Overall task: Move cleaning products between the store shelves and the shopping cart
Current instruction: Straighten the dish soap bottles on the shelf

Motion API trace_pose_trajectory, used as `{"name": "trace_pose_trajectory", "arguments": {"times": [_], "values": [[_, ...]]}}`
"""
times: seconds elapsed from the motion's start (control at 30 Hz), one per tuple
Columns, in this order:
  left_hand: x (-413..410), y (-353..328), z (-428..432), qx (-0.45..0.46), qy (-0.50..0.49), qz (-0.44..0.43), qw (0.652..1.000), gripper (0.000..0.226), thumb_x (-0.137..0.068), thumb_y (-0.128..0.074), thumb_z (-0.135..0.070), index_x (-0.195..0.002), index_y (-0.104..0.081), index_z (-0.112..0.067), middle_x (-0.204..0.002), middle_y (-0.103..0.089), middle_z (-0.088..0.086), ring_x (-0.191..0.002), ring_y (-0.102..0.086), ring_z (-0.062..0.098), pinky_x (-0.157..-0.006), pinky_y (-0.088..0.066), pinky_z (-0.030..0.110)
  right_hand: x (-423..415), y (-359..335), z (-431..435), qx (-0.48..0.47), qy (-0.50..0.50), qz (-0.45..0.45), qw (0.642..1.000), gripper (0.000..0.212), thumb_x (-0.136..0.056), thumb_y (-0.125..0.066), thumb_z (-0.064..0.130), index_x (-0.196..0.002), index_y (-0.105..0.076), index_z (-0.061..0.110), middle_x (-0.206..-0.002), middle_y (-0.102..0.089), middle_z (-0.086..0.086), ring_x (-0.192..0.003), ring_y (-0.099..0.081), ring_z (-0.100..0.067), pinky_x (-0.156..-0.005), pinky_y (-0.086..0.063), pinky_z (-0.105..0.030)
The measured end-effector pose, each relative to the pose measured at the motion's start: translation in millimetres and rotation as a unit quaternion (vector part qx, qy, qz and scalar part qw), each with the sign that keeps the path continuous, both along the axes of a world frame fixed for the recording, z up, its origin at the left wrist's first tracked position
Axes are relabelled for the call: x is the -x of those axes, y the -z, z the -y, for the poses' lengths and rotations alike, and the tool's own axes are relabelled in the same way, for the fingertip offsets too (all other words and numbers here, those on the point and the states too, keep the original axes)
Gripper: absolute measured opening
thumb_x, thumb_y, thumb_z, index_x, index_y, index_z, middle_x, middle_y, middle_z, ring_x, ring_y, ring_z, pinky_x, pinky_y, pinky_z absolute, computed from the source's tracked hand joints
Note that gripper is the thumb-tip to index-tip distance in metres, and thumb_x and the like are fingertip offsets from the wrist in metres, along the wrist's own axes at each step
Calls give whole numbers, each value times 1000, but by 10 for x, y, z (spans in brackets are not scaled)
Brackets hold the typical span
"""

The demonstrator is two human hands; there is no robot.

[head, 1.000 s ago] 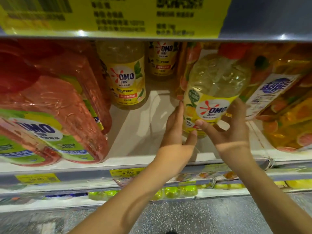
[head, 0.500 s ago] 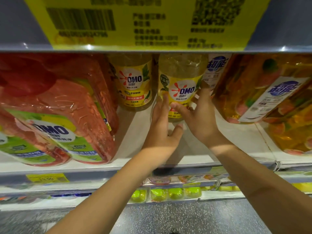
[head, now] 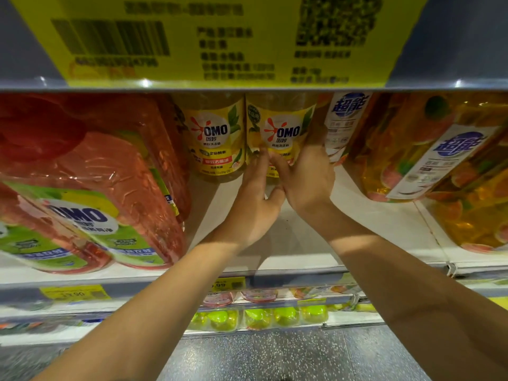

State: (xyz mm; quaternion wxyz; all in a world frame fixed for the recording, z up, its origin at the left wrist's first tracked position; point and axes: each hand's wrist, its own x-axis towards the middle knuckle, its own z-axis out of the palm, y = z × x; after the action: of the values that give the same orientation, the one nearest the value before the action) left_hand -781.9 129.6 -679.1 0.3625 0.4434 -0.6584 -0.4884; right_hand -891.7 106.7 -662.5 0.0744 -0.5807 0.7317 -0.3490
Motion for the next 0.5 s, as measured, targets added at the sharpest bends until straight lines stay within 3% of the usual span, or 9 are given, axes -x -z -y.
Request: {"name": "trace_pose_trajectory", "arguments": {"times": [0.07, 0.1, 0.2, 0.27, 0.37, 0.43, 0.5], "values": [[-5, -3, -2, 12, 24, -7, 1000, 54, -77, -46, -30, -122, -39, -1, -132, -38, 25, -131, -33, 47, -100, -30, 73, -21, -25, 2, -26, 26, -34, 999, 75, -89, -63, 49, -139, -30, 3, -121, -55, -20, -105, -59, -38, -78, -49, -40], [-9, -9, 12, 18, 21, -9, 1000, 45, -77, -46, -28, -116, -43, -7, -131, -42, 21, -130, -36, 43, -101, -30, 72, -36, -36, 4, -23, 30, -30, 999, 80, -89, -64, 46, -145, -24, 6, -128, -50, -20, -109, -57, -38, -81, -49, -40], [-28, -49, 52, 20, 14, -24, 999, 58, -76, -46, -32, -133, -41, -29, -149, -36, -3, -135, -38, 35, -108, -32, 63, -84, -62, 18, 4, 31, -1, 1000, 87, -89, -67, 37, -153, -13, 12, -143, -32, -21, -119, -50, -38, -89, -47, -39], [-33, -57, 47, 8, 3, -34, 999, 60, -77, -48, -31, -133, -36, -50, -150, -34, -10, -137, -37, 30, -113, -30, 55, -99, -34, 80, 2, 30, 7, 1000, 83, -90, -67, 34, -151, -16, 9, -139, -37, -21, -112, -54, -38, -85, -48, -39], [-61, -55, 57, -8, -14, -62, 998, 66, -80, -50, -33, -141, -25, -43, -154, -30, -8, -144, -26, 12, -119, -24, 45, -94, 70, 190, 15, 31, 19, 999, 76, -88, -67, 36, -144, -27, 5, -129, -49, -20, -102, -60, -37, -76, -50, -39], [-74, -53, 67, 1, -9, -64, 998, 66, -77, -50, -38, -140, -28, -42, -152, -35, -5, -142, -29, 11, -118, -25, 44, -84, 143, 215, 12, 36, 15, 999, 74, -86, -66, 47, -139, -36, 5, -121, -57, -18, -97, -62, -34, -71, -52, -36], [-101, -71, 68, -7, -10, -69, 998, 66, -75, -52, -42, -138, -32, -44, -146, -41, -12, -139, -33, 8, -118, -26, 41, -59, 189, 211, 22, 26, 47, 998, 70, -84, -67, 50, -133, -44, 5, -117, -60, -15, -99, -63, -32, -76, -54, -38]]}}
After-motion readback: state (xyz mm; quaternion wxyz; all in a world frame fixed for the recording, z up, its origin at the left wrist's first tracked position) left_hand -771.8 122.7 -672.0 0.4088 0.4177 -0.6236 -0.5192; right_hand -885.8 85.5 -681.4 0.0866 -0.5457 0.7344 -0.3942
